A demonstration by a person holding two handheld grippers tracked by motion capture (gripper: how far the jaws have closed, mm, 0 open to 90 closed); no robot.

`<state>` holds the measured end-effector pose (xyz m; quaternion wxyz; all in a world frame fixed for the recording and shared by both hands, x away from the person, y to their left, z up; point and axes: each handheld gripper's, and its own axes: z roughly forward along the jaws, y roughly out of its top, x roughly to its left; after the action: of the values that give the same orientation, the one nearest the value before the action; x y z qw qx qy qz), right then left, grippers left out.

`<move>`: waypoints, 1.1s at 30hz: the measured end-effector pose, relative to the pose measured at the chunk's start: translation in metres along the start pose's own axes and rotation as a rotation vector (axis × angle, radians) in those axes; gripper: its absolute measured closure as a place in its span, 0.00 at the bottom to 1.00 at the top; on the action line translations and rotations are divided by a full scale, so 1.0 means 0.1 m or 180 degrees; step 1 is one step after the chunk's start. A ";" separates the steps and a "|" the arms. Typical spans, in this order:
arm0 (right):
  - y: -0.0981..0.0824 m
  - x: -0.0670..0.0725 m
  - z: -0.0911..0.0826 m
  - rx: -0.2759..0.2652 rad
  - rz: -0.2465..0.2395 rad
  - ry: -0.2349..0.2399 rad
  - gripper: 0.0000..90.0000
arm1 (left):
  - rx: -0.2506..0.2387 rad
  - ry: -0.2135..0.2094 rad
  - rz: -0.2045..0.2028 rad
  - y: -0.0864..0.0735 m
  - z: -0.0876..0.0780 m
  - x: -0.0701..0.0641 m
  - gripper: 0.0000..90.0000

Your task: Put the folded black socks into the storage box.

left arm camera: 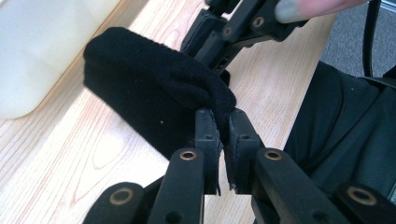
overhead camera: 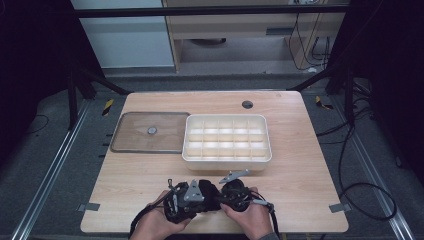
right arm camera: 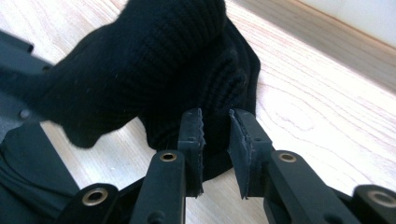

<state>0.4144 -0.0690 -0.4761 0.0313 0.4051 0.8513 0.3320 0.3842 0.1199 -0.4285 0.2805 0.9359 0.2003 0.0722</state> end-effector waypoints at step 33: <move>-0.16 -0.27 -0.23 -0.0287 0.0244 -0.0058 0.71 | 0.0006 -0.0366 -0.0353 0.05 0.50 0.00 0.93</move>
<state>0.4147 -0.1078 -0.4736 0.0445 0.4386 0.8190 0.3672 0.3978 0.0912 -0.4674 0.2942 0.9263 0.2356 0.0025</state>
